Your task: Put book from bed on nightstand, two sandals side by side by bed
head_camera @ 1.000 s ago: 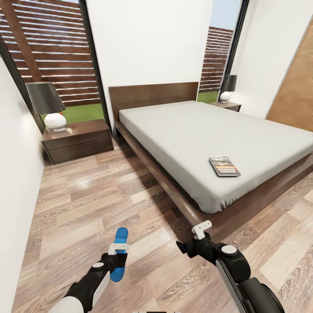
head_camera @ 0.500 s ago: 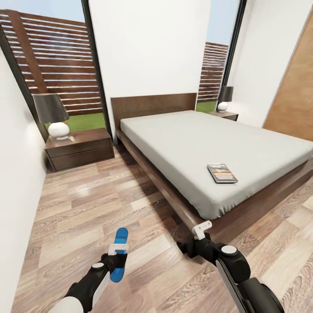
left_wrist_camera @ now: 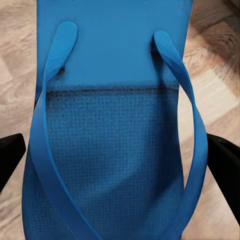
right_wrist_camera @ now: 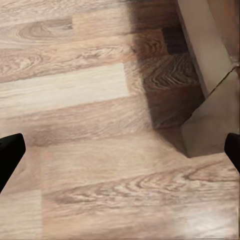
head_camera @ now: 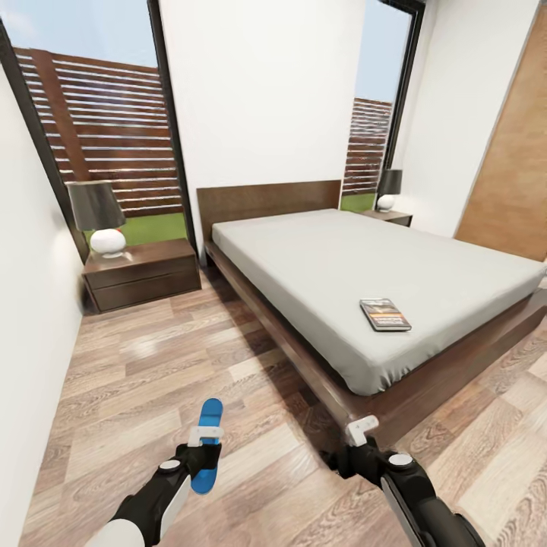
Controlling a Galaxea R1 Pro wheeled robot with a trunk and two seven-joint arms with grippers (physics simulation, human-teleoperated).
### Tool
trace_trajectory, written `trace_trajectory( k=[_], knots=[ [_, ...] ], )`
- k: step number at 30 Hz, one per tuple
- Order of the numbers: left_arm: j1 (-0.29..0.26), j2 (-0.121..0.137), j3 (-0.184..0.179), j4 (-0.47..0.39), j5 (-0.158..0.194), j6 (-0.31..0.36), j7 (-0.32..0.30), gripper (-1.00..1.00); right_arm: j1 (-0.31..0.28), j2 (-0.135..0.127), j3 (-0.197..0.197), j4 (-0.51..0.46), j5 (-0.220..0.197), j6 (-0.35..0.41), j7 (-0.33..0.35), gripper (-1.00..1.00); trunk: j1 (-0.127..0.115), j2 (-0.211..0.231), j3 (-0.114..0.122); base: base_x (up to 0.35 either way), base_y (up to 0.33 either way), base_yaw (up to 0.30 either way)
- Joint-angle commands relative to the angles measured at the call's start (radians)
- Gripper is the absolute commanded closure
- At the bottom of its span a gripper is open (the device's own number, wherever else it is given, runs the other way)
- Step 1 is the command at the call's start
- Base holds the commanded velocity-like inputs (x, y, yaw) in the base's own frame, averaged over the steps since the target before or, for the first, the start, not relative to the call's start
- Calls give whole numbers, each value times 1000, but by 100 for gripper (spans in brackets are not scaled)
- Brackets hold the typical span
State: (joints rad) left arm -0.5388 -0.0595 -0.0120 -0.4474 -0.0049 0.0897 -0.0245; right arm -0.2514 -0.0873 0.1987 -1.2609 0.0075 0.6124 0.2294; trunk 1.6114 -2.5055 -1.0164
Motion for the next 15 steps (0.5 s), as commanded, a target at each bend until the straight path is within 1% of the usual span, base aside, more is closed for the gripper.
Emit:
trace_trajectory(
  k=[1,3,4,6,8,13,14,15],
  knots=[
    [0,0,0,-2,0,5,-1,100,-1,0,-17,44,0,-37,-3,-100,-1,0,3,0,0,0],
    [1,1,1,-2,0,1,-1,100,0,1,-56,125,0,-112,-21,-100,-2,0,11,0,0,0],
    [3,2,2,-1,0,-7,-1,100,0,2,-91,201,-1,-174,-43,-100,-2,1,15,0,0,0],
    [6,2,2,3,-1,-19,-1,100,0,2,-118,267,-2,-219,-63,-100,-3,1,22,0,0,0],
    [8,1,2,47,0,-50,-1,100,0,1,-146,368,-3,-276,-85,-100,-4,2,30,0,0,0],
    [9,1,3,158,0,-118,0,100,0,0,-161,450,-5,-335,-96,-100,-6,3,49,0,0,0],
    [9,1,3,189,1,-136,0,100,0,-1,-163,480,-6,-356,-98,-100,-6,3,53,0,0,0],
    [9,1,3,199,1,-142,0,100,0,-1,-164,496,-7,-367,-99,-100,-7,3,57,0,0,0]
  ],
)
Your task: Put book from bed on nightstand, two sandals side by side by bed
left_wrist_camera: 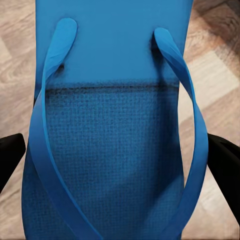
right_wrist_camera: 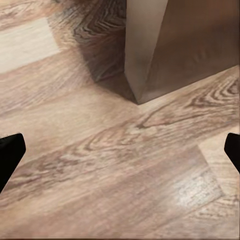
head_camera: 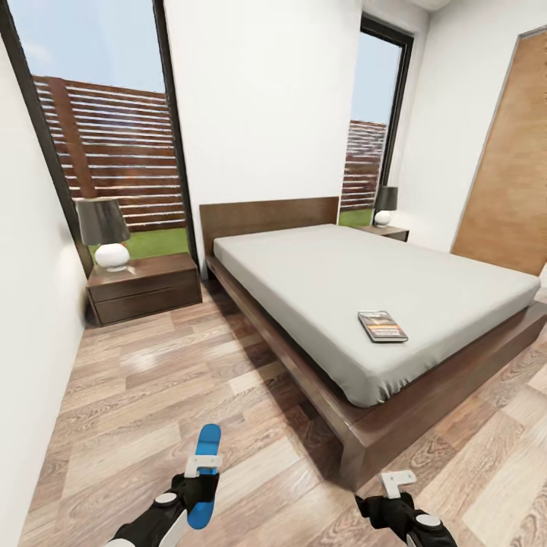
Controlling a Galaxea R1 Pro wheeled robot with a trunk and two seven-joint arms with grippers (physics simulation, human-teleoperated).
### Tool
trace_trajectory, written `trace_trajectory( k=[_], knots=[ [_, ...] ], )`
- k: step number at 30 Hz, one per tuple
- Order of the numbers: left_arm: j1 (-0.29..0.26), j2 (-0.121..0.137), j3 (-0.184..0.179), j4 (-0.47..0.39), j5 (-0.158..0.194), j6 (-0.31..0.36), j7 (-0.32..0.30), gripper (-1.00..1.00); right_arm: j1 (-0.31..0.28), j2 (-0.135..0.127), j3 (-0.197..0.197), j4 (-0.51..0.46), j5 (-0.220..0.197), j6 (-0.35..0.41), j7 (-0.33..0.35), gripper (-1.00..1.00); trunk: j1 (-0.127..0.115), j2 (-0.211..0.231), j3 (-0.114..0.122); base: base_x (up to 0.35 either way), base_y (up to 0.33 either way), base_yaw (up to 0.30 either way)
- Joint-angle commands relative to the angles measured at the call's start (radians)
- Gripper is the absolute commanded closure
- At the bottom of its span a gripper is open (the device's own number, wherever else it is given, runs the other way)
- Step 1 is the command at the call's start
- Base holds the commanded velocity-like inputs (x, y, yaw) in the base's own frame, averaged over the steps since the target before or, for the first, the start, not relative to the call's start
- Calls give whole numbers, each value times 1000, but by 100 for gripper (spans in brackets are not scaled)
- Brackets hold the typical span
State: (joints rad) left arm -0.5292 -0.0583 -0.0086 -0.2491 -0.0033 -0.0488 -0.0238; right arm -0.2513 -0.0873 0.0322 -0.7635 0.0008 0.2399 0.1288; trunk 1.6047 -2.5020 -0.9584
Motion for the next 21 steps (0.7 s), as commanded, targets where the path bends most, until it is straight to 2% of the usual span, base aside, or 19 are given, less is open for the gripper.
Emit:
trace_trajectory(
  k=[1,4,7,10,13,21],
  knots=[
    [-1,0,-1,10,0,-9,-1,100,0,-1,1,16,0,-8,0,-100,-1,0,3,0,0,0],
    [-1,1,-1,34,1,-22,-1,100,0,-1,-5,92,-2,-85,-15,-100,-2,1,15,0,0,0],
    [-1,0,-1,41,0,-26,-1,100,-1,-2,-30,118,-2,-116,-38,-100,-3,1,26,0,0,0],
    [-1,1,-1,44,1,-28,-1,100,-1,-1,-52,129,-2,-129,-48,-100,-5,2,38,0,0,0],
    [-1,1,-1,45,1,-29,-1,100,0,0,-62,133,-2,-135,-52,-100,-16,23,47,0,0,0],
    [0,2,-2,46,0,-31,-1,100,-1,-3,-63,136,5,-139,-56,-100,-47,79,72,0,0,0]
  ],
)
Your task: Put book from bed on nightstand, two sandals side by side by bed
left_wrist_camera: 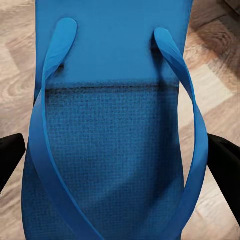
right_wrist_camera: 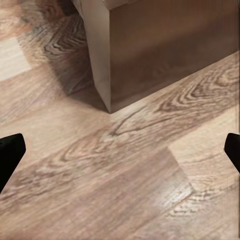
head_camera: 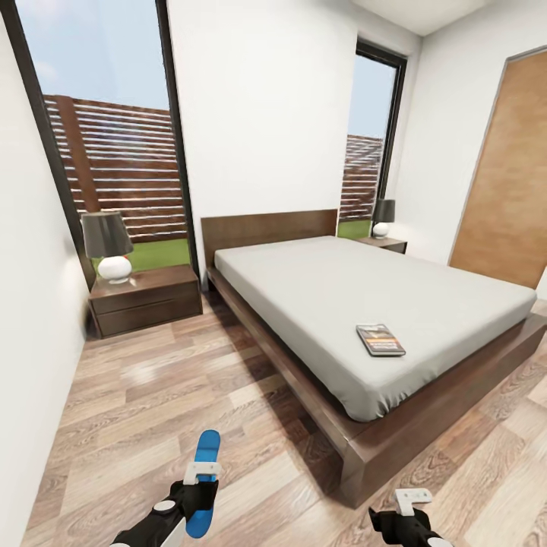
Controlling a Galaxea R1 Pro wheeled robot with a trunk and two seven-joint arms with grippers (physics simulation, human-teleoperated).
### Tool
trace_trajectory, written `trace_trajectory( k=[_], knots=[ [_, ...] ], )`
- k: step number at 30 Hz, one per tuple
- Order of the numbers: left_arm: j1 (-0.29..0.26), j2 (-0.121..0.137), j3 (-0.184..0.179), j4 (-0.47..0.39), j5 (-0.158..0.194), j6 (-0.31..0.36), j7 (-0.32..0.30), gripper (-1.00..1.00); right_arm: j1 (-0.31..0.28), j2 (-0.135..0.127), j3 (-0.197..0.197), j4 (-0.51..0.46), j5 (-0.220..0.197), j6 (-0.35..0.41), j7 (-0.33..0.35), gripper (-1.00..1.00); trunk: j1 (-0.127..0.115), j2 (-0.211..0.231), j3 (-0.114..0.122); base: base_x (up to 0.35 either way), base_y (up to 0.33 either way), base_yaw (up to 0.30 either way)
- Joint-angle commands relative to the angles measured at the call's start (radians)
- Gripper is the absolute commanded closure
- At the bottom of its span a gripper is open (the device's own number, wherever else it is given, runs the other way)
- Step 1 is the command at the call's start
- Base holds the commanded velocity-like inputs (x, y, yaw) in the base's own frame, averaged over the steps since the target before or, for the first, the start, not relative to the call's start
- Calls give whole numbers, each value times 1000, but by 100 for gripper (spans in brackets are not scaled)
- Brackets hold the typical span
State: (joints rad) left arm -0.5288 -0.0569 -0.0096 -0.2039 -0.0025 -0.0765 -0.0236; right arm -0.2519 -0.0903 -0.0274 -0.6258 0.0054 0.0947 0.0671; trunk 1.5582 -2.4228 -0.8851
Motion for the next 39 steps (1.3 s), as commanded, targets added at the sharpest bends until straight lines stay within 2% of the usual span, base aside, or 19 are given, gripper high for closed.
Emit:
trace_trajectory(
  k=[1,39],
  knots=[
    [-1,0,-1,1,-1,-4,-1,100,0,0,-3,-2,1,6,5,-100,-4,7,2,0,0,0],
    [0,0,-1,1,-7,-5,1,100,0,1,6,0,4,4,7,-100,-150,273,121,0,0,0]
  ],
)
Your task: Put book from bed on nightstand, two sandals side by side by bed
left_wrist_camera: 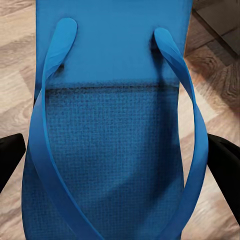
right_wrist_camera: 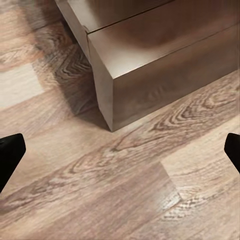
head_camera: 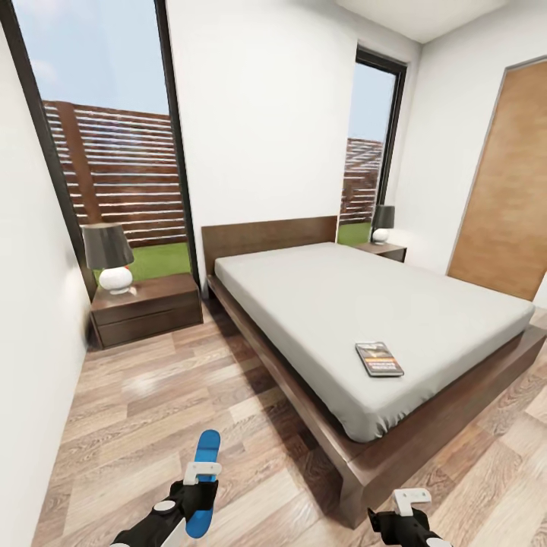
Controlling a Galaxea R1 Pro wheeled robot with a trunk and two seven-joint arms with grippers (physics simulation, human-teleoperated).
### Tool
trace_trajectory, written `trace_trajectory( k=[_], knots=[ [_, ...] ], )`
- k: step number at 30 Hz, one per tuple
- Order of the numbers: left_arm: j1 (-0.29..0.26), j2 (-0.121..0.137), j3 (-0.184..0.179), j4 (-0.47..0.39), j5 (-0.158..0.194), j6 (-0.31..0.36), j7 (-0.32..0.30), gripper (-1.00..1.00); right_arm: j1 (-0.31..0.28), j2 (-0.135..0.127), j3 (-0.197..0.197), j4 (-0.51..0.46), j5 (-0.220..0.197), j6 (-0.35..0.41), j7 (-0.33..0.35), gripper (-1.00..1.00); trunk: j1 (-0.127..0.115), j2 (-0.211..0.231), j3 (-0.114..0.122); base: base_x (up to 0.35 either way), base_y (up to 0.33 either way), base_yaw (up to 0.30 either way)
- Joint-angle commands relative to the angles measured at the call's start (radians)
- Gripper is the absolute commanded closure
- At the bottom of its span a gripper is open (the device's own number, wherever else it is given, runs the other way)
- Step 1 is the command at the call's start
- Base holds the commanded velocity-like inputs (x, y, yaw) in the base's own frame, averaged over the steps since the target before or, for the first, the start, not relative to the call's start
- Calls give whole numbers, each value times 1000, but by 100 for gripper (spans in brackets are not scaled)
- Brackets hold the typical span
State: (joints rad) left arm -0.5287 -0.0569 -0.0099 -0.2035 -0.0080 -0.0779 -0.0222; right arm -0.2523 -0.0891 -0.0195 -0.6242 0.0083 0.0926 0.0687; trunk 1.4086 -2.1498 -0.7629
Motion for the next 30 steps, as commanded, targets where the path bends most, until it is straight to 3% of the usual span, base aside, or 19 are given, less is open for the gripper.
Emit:
trace_trajectory(
  k=[1,30],
  knots=[
    [-1,0,-1,1,-1,-3,-1,100,0,0,-2,-2,1,5,5,-100,-4,7,2,0,0,0],
    [1,0,-5,0,-1,-4,-1,100,0,4,-2,0,1,5,6,-100,-115,210,93,0,0,0]
  ],
)
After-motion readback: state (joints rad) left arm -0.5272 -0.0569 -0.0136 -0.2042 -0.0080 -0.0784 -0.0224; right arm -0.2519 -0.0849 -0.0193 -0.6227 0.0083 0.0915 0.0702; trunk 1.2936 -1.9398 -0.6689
